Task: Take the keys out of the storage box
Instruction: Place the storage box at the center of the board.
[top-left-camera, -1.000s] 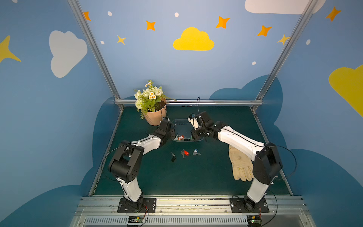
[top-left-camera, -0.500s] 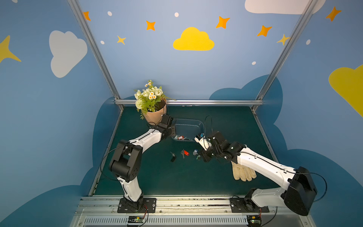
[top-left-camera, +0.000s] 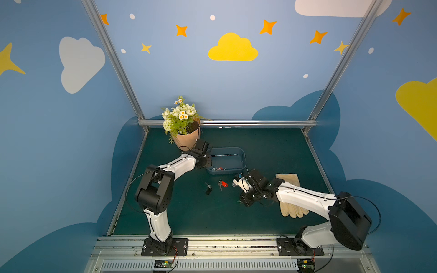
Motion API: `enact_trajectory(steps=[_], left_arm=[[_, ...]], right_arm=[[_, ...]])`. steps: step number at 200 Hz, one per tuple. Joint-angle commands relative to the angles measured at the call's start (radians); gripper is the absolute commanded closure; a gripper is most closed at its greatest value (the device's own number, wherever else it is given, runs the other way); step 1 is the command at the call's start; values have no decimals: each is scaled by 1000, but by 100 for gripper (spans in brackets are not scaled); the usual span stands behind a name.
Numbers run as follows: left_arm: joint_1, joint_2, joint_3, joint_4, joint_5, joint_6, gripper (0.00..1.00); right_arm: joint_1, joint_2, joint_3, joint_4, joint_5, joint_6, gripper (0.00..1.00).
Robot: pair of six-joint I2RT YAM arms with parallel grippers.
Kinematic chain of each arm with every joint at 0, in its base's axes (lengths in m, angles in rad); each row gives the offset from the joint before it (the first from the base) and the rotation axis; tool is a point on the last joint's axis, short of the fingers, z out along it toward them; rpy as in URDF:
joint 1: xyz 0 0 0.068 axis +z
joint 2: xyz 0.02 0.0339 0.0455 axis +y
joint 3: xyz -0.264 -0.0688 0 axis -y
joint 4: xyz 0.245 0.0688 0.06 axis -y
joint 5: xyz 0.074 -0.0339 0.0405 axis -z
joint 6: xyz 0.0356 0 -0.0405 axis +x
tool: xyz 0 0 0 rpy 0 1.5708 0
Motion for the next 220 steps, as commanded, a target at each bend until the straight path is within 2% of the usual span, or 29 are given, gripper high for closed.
enact_trajectory(steps=[1,31,81,121,133,148,157,173,187,220], left_arm=[[7,17,27,4,18,-4,77],[15,30,33,10,19,0,72],[21,28,47,5,19,8,57],[19,-12,41,-4,17,25,40],[21,-32,35,-8,19,28,36],[22,-61,26,-10,19,33,32],[21,-82,16,-9,22,36,30],[22,-120,-2,-9,23,39,29],[26,-154,-21,-4,32,40,27],[26,-241,-83,31,68,49,25]], right_arm=[[-2,39,34,40,7,27,100],[-3,87,40,42,24,32,100],[-5,108,21,82,36,44,100],[-5,113,31,60,35,37,100],[-4,97,48,26,49,32,87],[-12,63,81,-29,75,26,78],[-27,40,106,-66,96,22,68],[-76,3,161,-119,123,31,61],[-132,-17,212,-136,138,44,49],[-231,43,336,-112,196,63,45]])
